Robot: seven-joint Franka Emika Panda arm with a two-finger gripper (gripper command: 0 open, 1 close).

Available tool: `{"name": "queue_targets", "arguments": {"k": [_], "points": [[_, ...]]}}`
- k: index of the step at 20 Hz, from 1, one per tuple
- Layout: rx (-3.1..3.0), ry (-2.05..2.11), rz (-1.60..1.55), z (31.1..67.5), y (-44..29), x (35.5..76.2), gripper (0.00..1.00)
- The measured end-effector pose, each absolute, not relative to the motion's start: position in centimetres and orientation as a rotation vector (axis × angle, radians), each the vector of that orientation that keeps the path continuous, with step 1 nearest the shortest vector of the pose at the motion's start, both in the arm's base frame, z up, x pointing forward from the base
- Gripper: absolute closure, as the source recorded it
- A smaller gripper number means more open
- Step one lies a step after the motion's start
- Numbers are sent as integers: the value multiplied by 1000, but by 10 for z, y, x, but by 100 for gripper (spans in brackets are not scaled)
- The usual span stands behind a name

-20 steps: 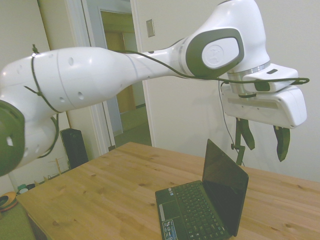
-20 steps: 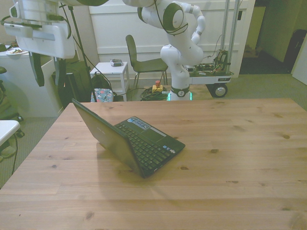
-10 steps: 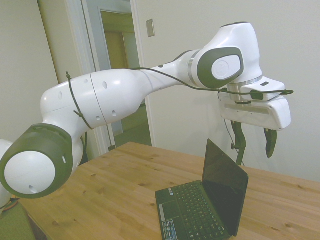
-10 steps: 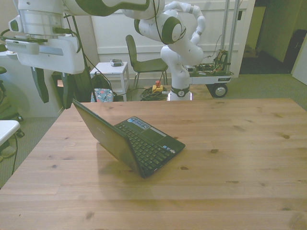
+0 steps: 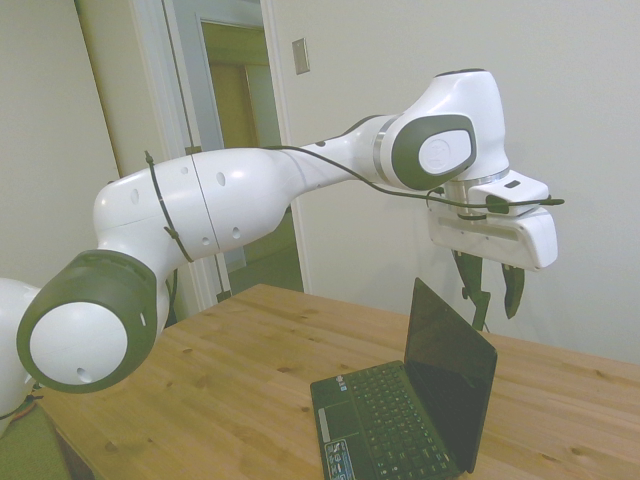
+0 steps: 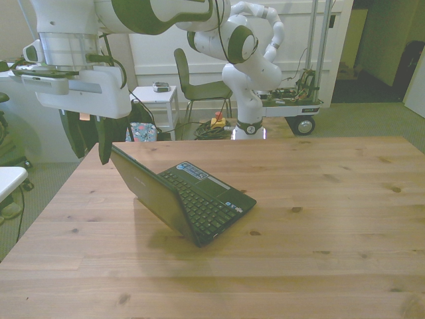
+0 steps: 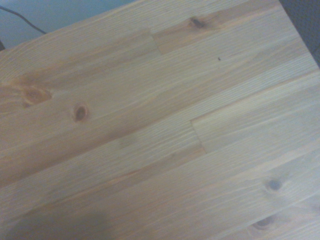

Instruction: Close the laptop

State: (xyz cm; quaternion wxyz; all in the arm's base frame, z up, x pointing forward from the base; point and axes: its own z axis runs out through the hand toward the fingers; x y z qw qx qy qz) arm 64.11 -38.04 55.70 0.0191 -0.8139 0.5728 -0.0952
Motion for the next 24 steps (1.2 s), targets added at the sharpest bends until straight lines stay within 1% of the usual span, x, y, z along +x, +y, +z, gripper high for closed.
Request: {"name": "queue_targets", "arguments": {"k": [4, 9, 15, 19, 24], "points": [[-2535, 1762, -248, 543, -355, 656, 100], [-2557, 1708, -215, 540, -311, 670, 100], [-2583, 1620, -176, 532, -249, 670, 100], [-2583, 1590, -143, 533, -224, 651, 100], [-2591, 1601, -92, 533, -213, 608, 100]]}}
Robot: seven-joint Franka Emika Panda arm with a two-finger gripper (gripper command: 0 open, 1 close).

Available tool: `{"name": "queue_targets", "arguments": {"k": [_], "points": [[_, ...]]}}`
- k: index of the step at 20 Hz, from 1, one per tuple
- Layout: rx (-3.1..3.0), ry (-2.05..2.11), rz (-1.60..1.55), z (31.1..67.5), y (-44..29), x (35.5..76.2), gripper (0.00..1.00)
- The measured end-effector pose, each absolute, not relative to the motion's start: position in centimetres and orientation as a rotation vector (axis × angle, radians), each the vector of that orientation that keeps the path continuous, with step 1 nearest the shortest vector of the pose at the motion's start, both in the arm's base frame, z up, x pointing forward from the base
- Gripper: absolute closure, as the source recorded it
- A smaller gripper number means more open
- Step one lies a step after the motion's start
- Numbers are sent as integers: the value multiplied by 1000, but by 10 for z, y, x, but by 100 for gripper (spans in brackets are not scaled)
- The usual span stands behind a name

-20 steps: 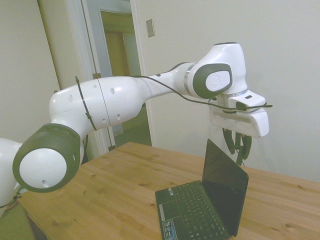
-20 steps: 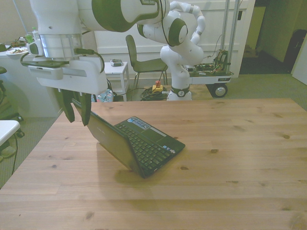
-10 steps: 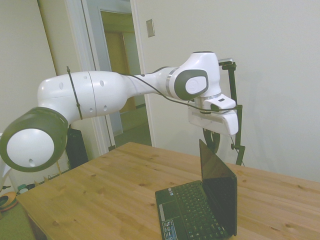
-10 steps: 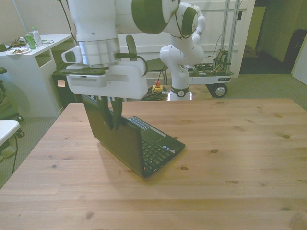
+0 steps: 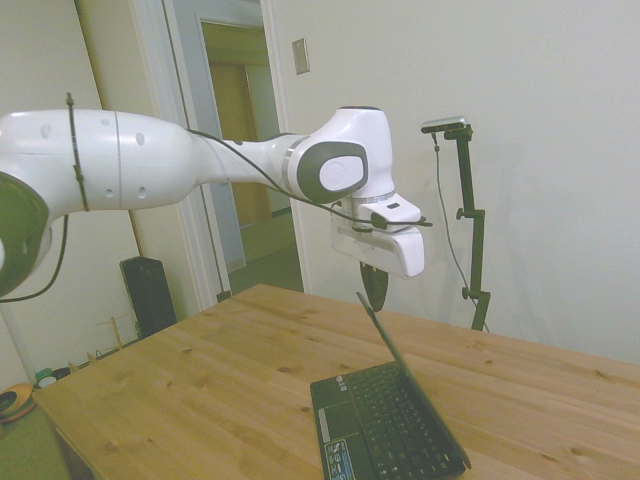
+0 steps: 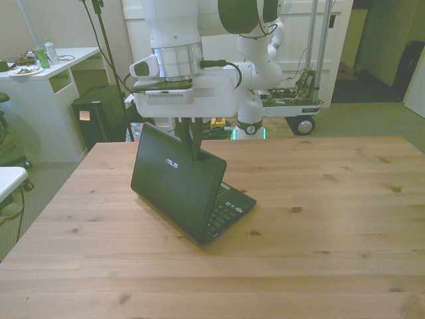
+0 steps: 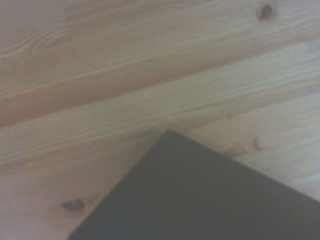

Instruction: Close the laptop

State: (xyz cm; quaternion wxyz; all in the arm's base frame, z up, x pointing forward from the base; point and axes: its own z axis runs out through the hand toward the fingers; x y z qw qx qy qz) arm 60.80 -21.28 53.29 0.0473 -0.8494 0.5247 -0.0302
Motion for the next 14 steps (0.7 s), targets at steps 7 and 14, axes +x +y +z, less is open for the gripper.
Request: {"name": "queue_targets", "arguments": {"k": [7, 14], "points": [[-2538, 1719, 31, 466, -235, 538, 100], [-2543, 1722, 74, 383, -211, 479, 100]]}}
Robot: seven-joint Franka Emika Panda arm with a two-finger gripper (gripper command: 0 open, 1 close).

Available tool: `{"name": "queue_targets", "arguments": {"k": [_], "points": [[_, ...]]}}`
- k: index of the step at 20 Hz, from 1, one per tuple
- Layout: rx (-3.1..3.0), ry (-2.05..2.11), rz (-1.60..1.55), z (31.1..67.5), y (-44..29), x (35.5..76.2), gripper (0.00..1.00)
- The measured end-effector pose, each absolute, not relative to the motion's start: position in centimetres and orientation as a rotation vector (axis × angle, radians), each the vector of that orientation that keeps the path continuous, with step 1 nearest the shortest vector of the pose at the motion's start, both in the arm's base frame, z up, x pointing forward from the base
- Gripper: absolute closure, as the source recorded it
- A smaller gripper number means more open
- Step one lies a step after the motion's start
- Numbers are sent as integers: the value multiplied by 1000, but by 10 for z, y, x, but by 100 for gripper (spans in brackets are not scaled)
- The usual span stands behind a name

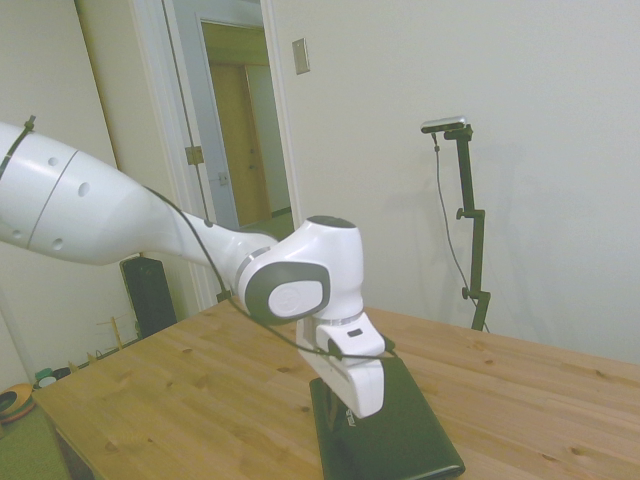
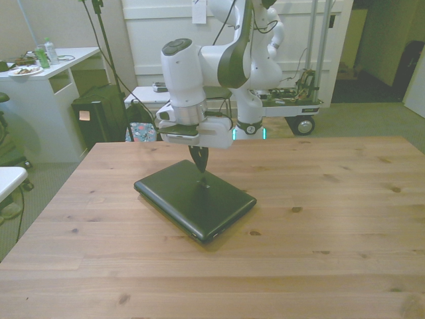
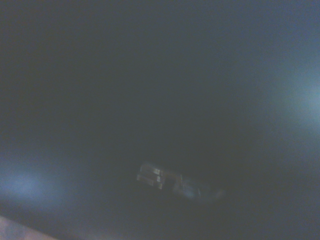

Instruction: Close the laptop

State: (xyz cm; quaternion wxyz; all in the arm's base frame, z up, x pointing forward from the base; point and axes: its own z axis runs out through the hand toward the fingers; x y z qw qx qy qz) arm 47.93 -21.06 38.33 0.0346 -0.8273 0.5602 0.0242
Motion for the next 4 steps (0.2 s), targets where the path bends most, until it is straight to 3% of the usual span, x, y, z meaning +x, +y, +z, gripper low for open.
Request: {"name": "queue_targets", "arguments": {"k": [4], "points": [[-2549, 1631, -100, 455, -182, 466, 100]]}}
